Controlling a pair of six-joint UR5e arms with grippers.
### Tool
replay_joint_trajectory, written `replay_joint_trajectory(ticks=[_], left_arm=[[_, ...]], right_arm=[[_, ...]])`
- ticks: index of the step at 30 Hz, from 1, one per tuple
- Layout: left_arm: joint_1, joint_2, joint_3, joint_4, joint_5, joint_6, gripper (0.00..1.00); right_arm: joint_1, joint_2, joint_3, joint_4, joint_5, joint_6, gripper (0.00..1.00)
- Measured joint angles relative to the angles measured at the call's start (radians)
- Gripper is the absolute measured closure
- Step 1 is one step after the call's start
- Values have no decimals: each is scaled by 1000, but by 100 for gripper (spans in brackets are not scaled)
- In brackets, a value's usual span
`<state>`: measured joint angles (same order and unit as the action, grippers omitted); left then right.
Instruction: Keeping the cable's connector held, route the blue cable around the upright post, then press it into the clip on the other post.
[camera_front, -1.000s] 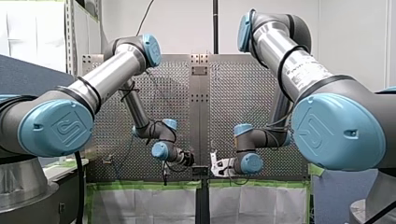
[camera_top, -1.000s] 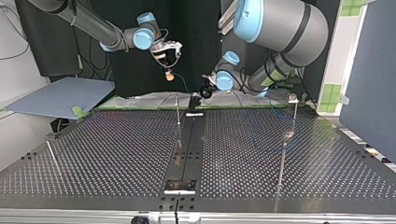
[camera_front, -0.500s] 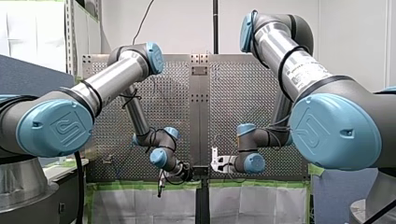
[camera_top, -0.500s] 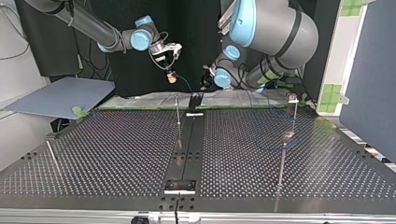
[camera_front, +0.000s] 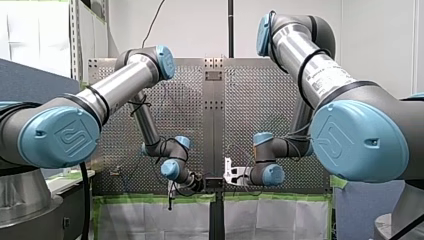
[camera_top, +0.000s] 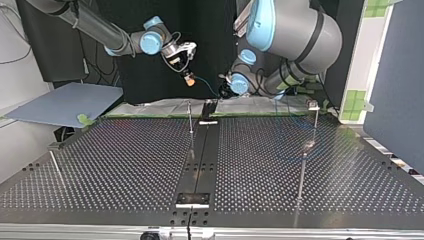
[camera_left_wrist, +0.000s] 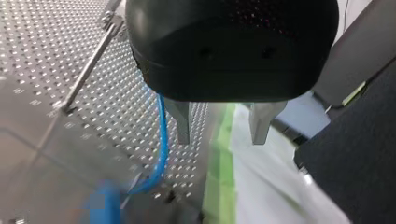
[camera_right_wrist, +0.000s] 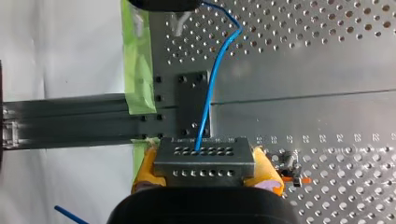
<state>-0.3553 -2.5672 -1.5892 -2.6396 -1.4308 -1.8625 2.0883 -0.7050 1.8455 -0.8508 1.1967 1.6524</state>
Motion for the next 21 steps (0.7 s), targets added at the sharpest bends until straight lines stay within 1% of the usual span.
replay_joint_trajectory(ticks=[1,5,10,14,17,20,21], left_arm=[[2,0,0,11,-10,8,40],[5,0,0,33,-42,38,40],[-3,0,-10,28,-88,83,40],[-3,0,-33,29,-120,104,40],[-4,0,-53,41,-125,114,40],[-7,0,-66,61,-121,123,40],[-8,0,-69,68,-118,125,42]], right_arm=[[-2,0,0,3,1,0,100],[-9,0,0,9,24,-2,100],[-18,1,0,8,60,-2,100],[-24,1,0,8,72,-3,100],[-25,1,0,9,74,-5,100],[-25,1,0,10,75,-8,100],[-24,1,0,10,75,-9,100]])
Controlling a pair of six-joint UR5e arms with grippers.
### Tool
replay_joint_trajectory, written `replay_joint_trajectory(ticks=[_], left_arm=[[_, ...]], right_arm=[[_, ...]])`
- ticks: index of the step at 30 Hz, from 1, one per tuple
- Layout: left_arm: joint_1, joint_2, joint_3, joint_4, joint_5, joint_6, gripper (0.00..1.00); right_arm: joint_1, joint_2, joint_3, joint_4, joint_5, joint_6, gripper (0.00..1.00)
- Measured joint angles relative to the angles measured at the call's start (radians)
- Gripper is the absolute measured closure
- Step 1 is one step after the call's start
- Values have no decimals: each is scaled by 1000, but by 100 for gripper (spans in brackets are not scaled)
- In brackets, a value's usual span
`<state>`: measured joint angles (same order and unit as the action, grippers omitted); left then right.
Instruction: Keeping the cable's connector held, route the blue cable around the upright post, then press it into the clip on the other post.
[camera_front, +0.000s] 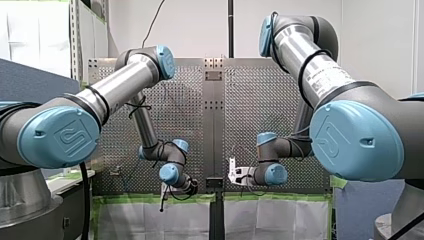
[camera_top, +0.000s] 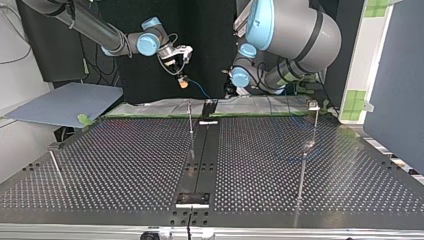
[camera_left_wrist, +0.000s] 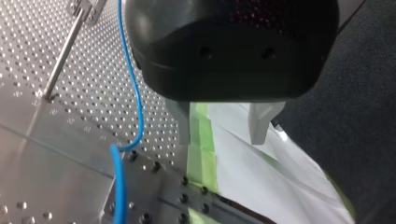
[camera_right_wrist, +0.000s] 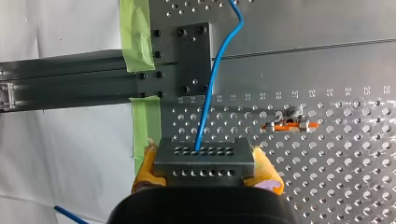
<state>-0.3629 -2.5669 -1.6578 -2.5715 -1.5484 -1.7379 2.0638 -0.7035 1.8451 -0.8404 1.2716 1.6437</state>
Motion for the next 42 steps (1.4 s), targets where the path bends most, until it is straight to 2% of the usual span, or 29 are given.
replay_joint_trajectory(ticks=[9,22,26,31,42], left_arm=[[-6,18,-4,73,21,3,45],[-8,23,-5,106,-4,3,45],[-8,23,-5,118,-3,-3,39],[-9,23,-5,140,7,-37,39],[-19,22,-5,234,76,-138,39]], right_arm=[[4,0,0,-1,0,-2,100],[5,0,1,-4,0,-3,100],[7,0,1,-5,0,-5,100],[11,0,1,-4,-1,-9,100],[17,0,1,-3,-4,-17,100]])
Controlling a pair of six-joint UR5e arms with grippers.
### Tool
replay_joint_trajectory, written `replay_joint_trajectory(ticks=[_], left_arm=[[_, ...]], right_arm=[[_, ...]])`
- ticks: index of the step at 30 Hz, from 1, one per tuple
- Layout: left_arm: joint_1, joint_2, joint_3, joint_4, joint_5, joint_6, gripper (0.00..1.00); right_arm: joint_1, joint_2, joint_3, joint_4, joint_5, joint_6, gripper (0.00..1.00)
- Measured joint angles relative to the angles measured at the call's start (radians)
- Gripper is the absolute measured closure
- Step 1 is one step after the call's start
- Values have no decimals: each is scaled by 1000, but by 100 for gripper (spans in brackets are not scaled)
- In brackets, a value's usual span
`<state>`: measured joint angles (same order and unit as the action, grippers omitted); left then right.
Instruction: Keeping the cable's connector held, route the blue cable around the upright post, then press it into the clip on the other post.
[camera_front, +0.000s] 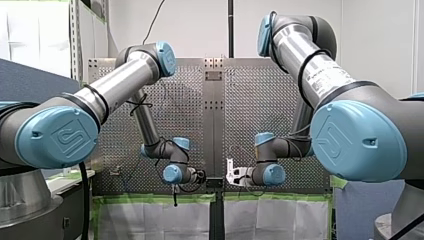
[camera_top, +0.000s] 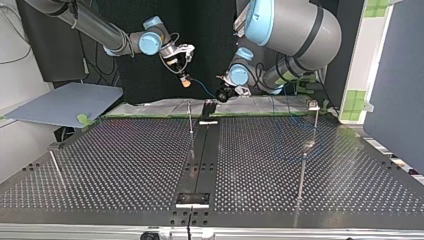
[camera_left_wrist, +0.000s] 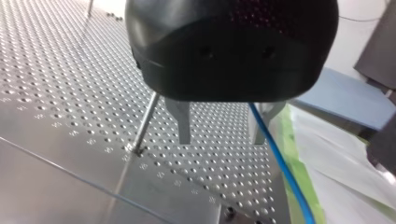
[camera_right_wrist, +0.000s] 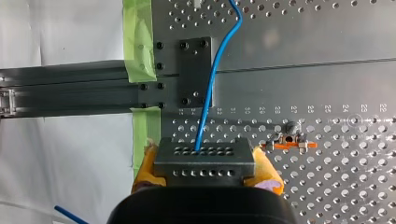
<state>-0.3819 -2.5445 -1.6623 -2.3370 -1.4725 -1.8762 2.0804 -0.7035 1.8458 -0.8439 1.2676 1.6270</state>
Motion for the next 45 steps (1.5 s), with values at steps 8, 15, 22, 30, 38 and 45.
replay_joint_trajectory(ticks=[8,15,22,30,38,45], left_arm=[[-1,-1,0,24,35,-75,60],[-1,-1,0,25,37,-136,100],[-1,-1,0,-12,2,-116,100],[-3,-1,0,-70,-55,-53,100],[-31,0,0,-147,-131,23,100],[-88,0,0,-166,-195,87,100]], right_arm=[[1,0,0,0,0,-1,100],[2,0,0,1,0,-1,100],[2,0,0,3,6,-1,100],[-9,0,2,14,65,-10,100],[-32,1,14,16,136,-25,100],[-54,1,19,11,173,-30,100]])
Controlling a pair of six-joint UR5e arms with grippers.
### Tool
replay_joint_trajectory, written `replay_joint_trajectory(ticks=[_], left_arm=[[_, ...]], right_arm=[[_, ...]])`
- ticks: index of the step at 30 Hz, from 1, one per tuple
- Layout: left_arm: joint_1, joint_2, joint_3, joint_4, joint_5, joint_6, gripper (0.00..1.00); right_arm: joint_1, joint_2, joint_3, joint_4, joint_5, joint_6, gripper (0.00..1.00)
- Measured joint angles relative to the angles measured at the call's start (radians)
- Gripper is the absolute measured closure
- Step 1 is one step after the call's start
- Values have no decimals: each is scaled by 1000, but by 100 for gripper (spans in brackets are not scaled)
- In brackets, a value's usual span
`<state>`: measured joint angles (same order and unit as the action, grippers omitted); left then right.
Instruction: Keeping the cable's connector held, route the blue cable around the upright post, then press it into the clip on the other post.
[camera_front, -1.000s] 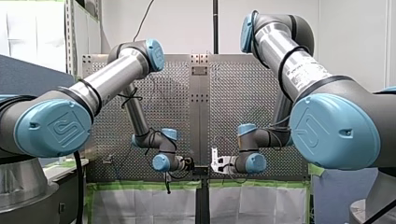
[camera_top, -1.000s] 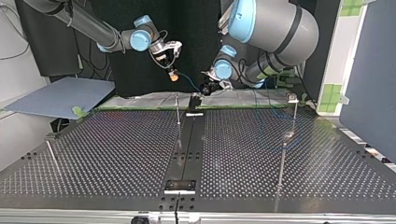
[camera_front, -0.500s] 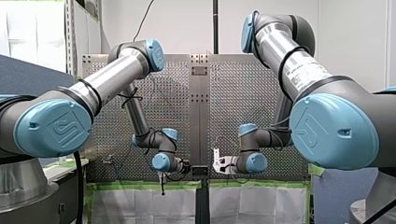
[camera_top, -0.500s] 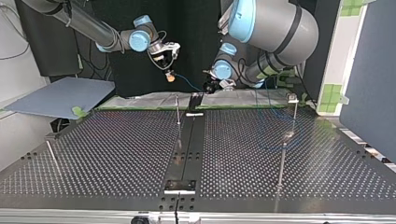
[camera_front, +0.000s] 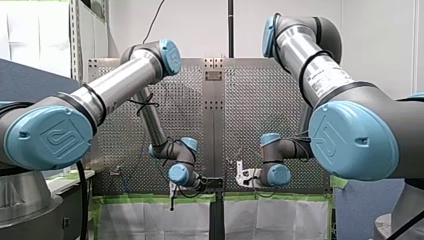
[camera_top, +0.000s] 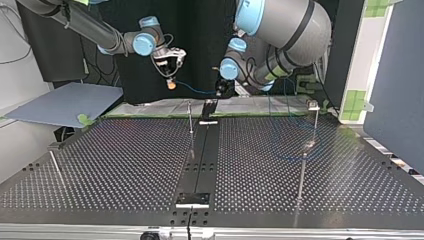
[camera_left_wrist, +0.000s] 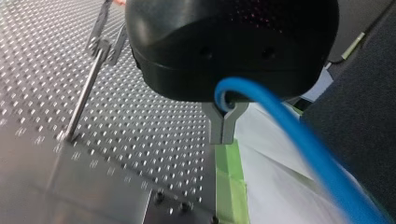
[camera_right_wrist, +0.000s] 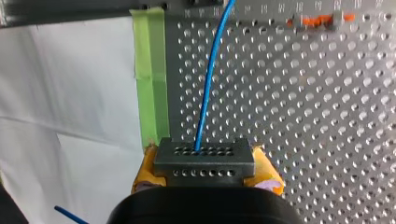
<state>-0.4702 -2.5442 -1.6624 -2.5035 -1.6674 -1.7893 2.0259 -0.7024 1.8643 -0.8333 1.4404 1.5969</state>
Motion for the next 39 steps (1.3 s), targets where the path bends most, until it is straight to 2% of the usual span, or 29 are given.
replay_joint_trajectory(ticks=[4,8,16,18,26,39], left_arm=[[-37,0,0,9,-42,42,100],[-56,0,0,23,-77,77,100],[-77,18,0,43,-138,143,100],[-80,29,0,45,-147,154,100],[-92,66,0,93,-139,130,100],[-88,66,0,101,-89,59,100]], right_arm=[[-15,0,0,-10,2,-2,100],[-28,-1,0,-28,2,-9,100],[-47,-1,-7,-53,1,-14,100],[-57,-1,-16,-62,-1,-14,100],[-97,0,-47,-79,-17,-11,100],[-130,0,-53,-95,-34,-4,100]])
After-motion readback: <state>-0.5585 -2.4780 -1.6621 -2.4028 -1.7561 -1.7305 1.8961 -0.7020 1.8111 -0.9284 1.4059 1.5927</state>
